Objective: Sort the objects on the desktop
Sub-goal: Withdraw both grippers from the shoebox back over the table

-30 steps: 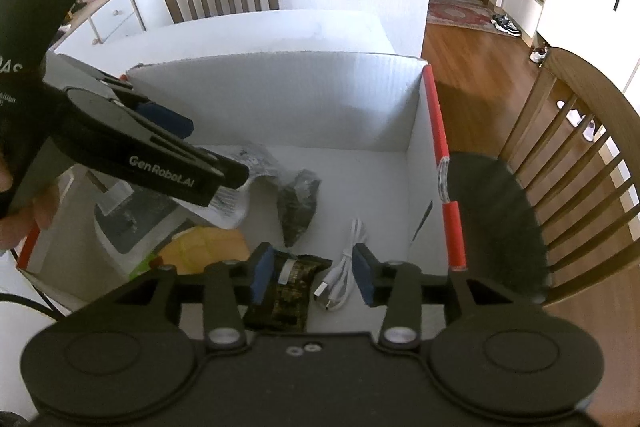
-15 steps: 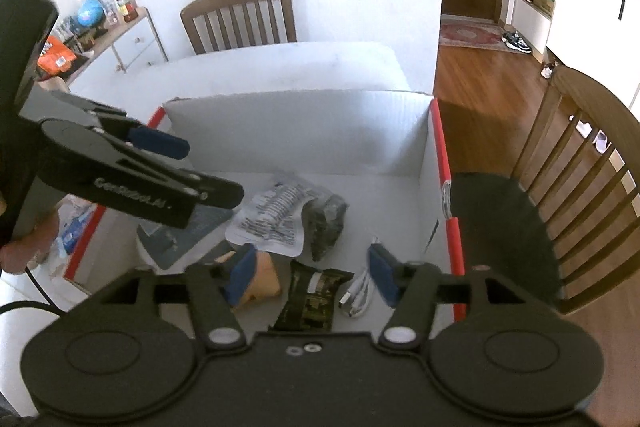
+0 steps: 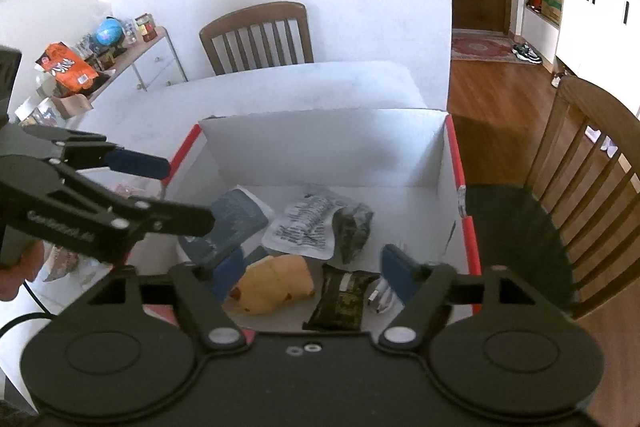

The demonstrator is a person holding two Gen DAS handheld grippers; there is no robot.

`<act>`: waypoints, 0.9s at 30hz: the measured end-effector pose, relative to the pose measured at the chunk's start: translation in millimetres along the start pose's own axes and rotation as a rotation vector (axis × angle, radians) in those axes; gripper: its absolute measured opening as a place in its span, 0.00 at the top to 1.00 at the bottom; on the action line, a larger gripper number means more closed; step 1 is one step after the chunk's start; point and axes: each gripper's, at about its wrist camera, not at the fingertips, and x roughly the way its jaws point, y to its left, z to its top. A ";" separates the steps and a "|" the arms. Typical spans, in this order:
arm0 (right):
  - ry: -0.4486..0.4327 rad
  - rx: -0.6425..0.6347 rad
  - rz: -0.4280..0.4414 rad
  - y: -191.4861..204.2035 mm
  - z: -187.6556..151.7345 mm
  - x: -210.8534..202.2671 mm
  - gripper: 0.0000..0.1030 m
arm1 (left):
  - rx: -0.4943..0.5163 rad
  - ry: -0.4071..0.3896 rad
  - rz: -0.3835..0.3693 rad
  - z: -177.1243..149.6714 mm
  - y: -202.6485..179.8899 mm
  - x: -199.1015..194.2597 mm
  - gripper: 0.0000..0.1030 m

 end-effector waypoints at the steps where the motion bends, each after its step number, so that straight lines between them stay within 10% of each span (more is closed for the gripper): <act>1: -0.006 -0.006 0.001 1.7 -0.6 -2.0 0.21 | -0.004 -0.011 -0.001 -3.2 0.7 -4.1 0.00; 27: -0.023 -0.008 0.039 115.7 -0.9 8.8 0.19 | -0.124 -0.096 0.081 -96.8 92.3 -98.7 0.00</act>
